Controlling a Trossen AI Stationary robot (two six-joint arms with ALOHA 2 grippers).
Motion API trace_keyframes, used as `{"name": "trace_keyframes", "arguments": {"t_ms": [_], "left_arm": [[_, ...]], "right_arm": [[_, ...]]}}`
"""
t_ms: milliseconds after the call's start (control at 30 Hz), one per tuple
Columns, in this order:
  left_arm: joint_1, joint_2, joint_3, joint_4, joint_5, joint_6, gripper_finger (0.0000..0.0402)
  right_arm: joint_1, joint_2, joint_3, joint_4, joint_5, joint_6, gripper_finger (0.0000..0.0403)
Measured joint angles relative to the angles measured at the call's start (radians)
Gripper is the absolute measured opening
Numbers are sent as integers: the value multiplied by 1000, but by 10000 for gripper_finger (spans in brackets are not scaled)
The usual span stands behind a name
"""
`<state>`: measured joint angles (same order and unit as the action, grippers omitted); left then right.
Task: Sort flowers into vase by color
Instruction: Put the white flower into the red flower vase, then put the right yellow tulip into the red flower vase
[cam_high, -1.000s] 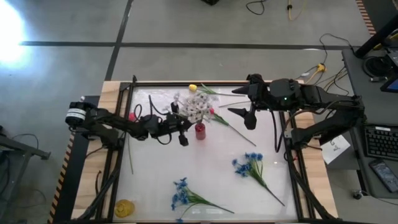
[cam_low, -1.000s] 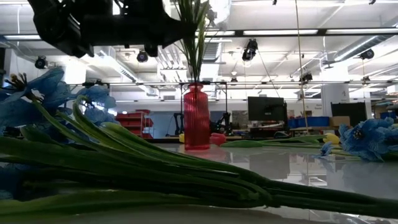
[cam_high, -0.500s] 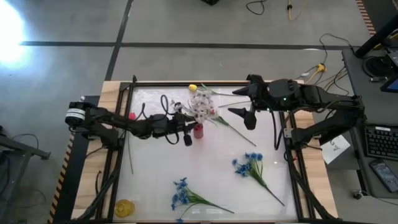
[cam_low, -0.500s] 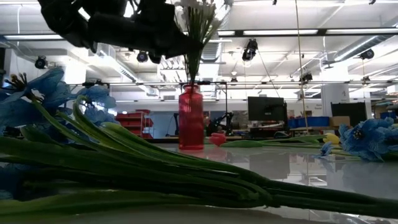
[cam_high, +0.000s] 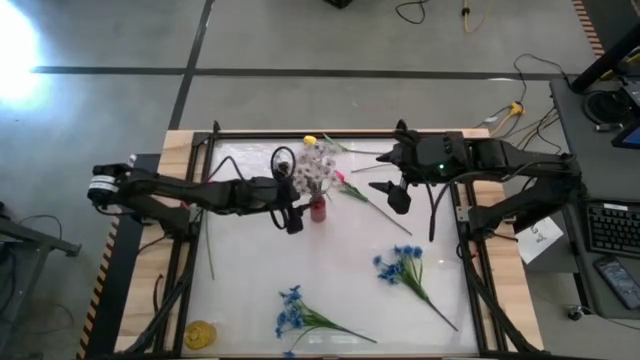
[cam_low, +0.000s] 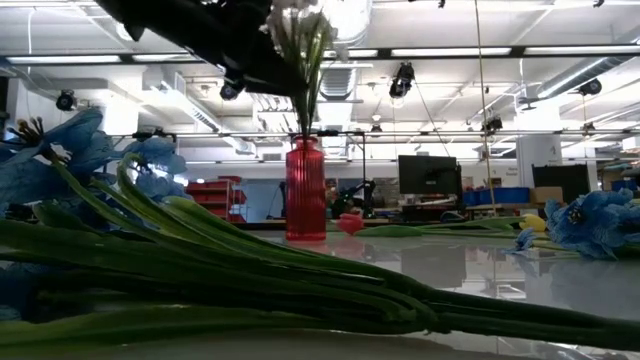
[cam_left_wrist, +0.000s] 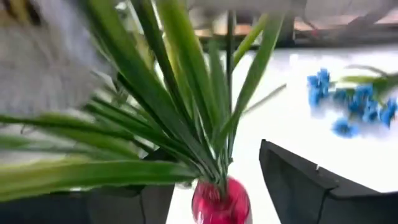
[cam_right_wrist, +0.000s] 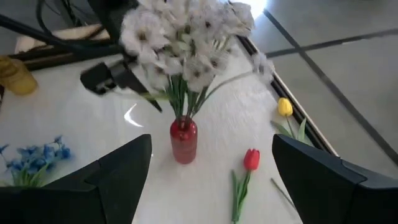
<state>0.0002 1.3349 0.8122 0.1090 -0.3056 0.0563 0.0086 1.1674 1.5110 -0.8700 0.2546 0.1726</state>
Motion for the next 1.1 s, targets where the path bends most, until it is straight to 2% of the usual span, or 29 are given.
{"name": "trace_keyframes", "arguments": {"t_ms": [367, 633, 767, 900, 1100], "left_arm": [[0, -28, 139, -354, 36, -18, 259], [0, -31, 280, -798, 95, -113, 265], [-7, -43, 300, -985, 144, -199, 265], [-25, -75, 273, -1055, 147, -270, 265], [-76, -152, 232, -1063, 152, -338, 265]], "right_arm": [[0, 33, -11, -3, 8, -2, 325], [0, 39, -50, -75, 8, 78, 325], [0, 45, -70, -101, 7, 171, 325], [0, 47, -92, -133, 7, 205, 325], [0, 47, -141, -124, -7, 229, 325]]}}
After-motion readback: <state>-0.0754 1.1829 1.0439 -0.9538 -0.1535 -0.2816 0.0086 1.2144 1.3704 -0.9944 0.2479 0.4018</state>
